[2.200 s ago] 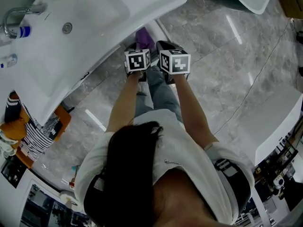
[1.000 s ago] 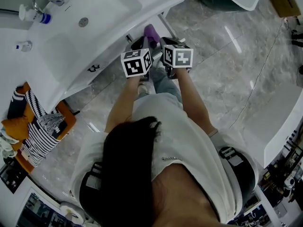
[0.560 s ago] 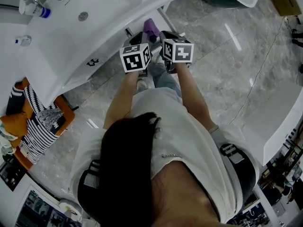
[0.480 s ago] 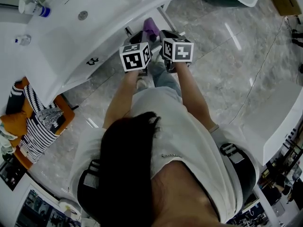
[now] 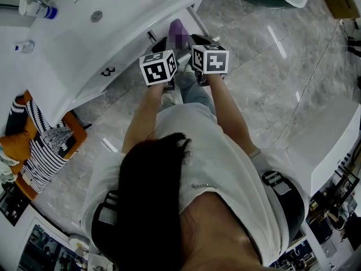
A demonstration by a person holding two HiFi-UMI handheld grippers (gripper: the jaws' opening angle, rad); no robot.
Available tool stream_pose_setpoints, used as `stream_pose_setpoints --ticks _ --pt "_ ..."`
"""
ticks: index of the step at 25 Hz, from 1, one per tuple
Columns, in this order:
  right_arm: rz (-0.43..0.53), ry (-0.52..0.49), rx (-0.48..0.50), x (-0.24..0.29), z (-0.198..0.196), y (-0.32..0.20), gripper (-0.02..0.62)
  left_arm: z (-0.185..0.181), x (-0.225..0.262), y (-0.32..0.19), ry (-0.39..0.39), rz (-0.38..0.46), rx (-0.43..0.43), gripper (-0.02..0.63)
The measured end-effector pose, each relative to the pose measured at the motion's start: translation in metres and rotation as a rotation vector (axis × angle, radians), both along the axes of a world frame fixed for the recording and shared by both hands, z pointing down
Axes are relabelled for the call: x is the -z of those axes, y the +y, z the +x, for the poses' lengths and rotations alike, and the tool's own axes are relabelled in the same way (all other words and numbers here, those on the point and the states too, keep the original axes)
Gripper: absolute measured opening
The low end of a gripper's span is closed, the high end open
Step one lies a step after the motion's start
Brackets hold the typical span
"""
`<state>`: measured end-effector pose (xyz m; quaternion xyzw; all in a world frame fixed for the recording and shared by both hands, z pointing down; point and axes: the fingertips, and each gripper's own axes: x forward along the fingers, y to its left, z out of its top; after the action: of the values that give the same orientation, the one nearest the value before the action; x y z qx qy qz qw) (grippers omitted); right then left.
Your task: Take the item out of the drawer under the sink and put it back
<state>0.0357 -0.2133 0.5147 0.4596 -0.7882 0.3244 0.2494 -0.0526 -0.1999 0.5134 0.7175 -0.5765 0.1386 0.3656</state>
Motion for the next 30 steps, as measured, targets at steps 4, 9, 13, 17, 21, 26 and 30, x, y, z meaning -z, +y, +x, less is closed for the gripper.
stream_pose_setpoints --ticks 4,9,13,17,21,26,30 --pt "-0.026 -0.014 0.019 -0.006 -0.005 -0.002 0.087 -0.001 -0.007 0.0 -0.011 -0.023 0.001 0.003" --pt "-0.06 -0.044 0.071 -0.019 -0.018 -0.006 0.201 -0.007 -0.02 0.0 0.005 -0.061 0.032 0.003" --pt "-0.082 -0.024 0.084 -0.03 -0.019 -0.018 0.24 -0.009 -0.033 0.001 -0.005 -0.095 0.049 0.005" --pt "-0.113 -0.003 0.104 -0.052 -0.032 -0.027 0.265 -0.023 -0.052 0.0 -0.022 -0.137 0.066 0.004" --pt "-0.146 0.009 0.113 -0.074 -0.037 -0.032 0.275 -0.026 -0.068 -0.004 -0.035 -0.172 0.078 0.005" --pt "-0.196 0.018 0.107 -0.103 -0.04 -0.043 0.279 -0.023 -0.084 -0.019 -0.033 -0.191 0.084 0.004" --pt "-0.229 0.035 0.099 -0.128 -0.041 -0.051 0.279 -0.021 -0.104 -0.024 -0.036 -0.229 0.089 0.004"
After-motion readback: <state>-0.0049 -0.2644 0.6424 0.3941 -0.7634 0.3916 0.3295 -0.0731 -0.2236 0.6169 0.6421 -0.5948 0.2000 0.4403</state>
